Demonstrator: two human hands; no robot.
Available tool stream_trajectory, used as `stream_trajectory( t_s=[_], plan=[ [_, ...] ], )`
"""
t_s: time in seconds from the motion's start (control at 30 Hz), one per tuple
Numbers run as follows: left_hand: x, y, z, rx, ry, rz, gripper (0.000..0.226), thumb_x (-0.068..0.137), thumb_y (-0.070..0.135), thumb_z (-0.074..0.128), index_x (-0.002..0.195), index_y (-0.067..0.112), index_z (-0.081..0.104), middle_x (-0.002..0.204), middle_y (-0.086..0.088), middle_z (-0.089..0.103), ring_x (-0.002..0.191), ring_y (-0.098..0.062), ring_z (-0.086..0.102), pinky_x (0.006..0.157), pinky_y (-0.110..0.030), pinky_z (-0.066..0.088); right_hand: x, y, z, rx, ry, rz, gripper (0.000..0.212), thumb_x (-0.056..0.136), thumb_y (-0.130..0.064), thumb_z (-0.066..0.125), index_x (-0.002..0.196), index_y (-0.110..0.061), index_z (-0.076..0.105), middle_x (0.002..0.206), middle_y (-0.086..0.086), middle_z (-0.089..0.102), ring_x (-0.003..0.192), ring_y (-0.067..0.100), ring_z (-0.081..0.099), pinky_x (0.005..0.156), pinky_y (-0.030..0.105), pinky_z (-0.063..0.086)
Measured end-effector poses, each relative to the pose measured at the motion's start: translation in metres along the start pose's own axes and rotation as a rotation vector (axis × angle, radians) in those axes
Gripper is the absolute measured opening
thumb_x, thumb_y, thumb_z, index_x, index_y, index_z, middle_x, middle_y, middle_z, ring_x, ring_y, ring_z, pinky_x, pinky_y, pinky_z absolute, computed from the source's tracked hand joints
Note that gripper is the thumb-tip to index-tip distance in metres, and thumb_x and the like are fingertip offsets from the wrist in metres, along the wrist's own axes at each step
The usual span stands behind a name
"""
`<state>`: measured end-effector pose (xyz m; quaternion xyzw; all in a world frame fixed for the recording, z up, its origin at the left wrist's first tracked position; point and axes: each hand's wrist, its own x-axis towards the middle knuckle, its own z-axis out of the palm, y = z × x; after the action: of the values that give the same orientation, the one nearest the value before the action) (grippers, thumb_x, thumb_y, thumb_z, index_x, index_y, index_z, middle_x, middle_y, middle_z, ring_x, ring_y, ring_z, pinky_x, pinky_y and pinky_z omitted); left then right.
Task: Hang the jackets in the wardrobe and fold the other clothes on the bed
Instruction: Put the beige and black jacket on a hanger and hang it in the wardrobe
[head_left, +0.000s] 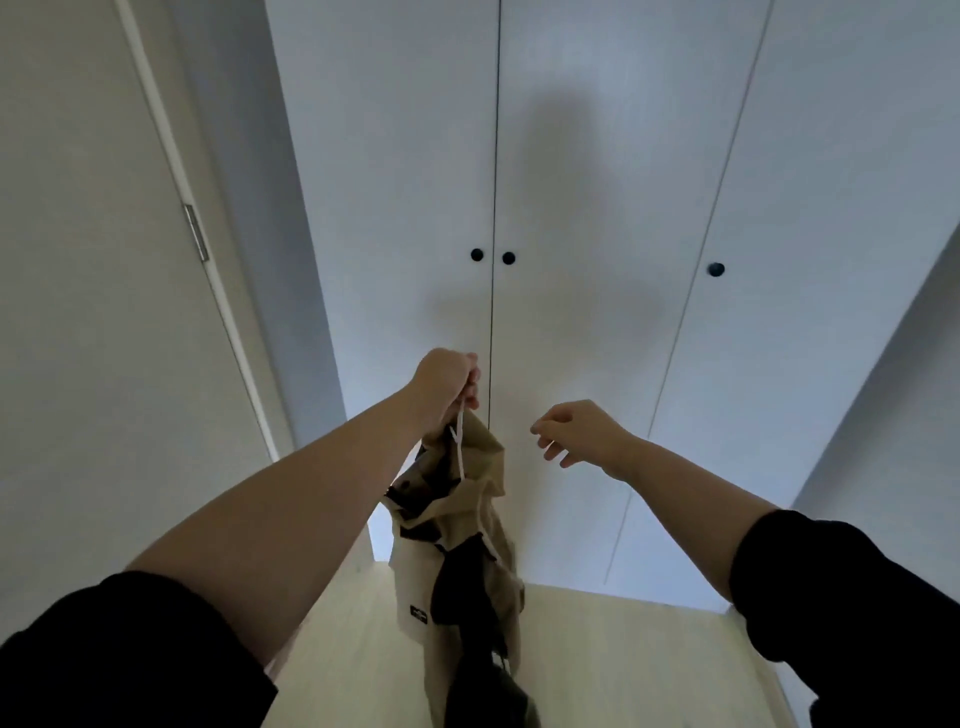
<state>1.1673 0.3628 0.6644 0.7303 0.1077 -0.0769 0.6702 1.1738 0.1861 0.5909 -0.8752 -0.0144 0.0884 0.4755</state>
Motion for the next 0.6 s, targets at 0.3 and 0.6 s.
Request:
stream_trajectory(
  t_s=[0.3,0.6],
  plan=[
    [0.149,0.041,-0.071,0.104,0.046,0.157,0.043,0.099,0.013,0.044,0.057,0.01,0.04,0.037,0.004,0.036,0.034,-0.012,0.038,0.058,-0.027,0.046,0.187,-0.066,0.007,-0.41,0.252,-0.28,0.03,0.091,-0.015,0.053,0.12,-0.011,0.06,0.13,0.007,0.049,0.111,0.023,0.054,0.09,0.028,0.041],
    [0.282,0.075,-0.107,0.213,-0.196,0.249,0.044,0.096,0.015,0.047,0.053,0.013,0.04,0.047,0.0,0.037,0.043,-0.014,0.035,0.054,-0.027,0.04,0.34,-0.104,-0.028,-0.592,0.531,-0.1,0.063,0.086,-0.008,0.052,0.144,-0.011,0.027,0.147,0.015,0.022,0.13,0.033,0.027,0.098,0.042,0.039]
  ],
)
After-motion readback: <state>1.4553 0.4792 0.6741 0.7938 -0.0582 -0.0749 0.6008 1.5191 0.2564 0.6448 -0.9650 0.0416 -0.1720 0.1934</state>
